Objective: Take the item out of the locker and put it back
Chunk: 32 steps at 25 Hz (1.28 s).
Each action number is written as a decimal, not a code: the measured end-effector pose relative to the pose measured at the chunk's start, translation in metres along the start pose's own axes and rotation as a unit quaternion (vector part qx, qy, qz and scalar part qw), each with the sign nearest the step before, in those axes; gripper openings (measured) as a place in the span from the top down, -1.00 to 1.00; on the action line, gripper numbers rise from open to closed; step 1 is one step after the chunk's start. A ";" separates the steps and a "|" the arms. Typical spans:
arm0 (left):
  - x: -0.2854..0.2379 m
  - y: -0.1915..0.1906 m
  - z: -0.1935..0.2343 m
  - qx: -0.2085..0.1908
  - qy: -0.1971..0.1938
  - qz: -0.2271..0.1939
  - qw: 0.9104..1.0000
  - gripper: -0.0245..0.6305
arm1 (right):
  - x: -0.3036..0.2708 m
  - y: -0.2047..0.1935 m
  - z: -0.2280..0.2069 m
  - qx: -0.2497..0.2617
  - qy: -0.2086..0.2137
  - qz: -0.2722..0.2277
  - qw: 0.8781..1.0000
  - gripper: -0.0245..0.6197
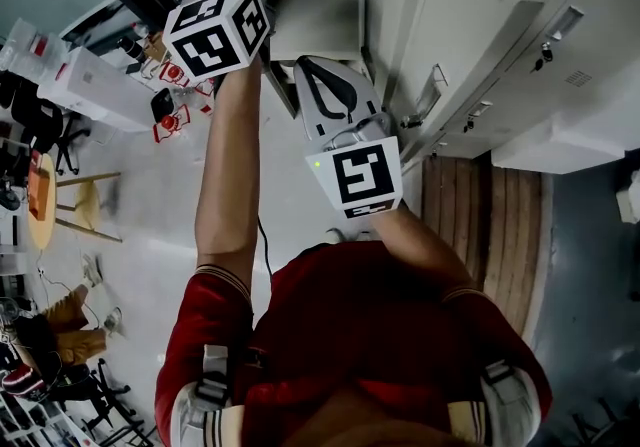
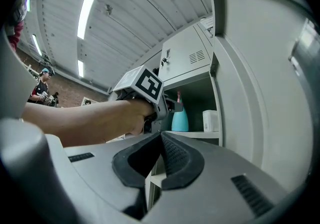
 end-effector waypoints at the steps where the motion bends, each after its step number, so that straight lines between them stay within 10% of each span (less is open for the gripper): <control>1: -0.004 0.003 0.001 -0.002 0.002 0.000 1.000 0.12 | -0.001 -0.001 0.000 0.000 0.000 0.000 1.000 0.93; 32: -0.095 0.049 0.035 -0.016 0.073 0.018 0.997 0.00 | -0.014 -0.005 -0.006 0.009 0.017 -0.003 1.000 0.93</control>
Point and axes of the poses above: the fingertips, and each gripper's own axes: x backward along the fingers, z to its left, y out of its top, the point moved 2 cm from there along x, backward along the fingers, and after that the axes turned 3 degrees about x, right-handed, at the moved point
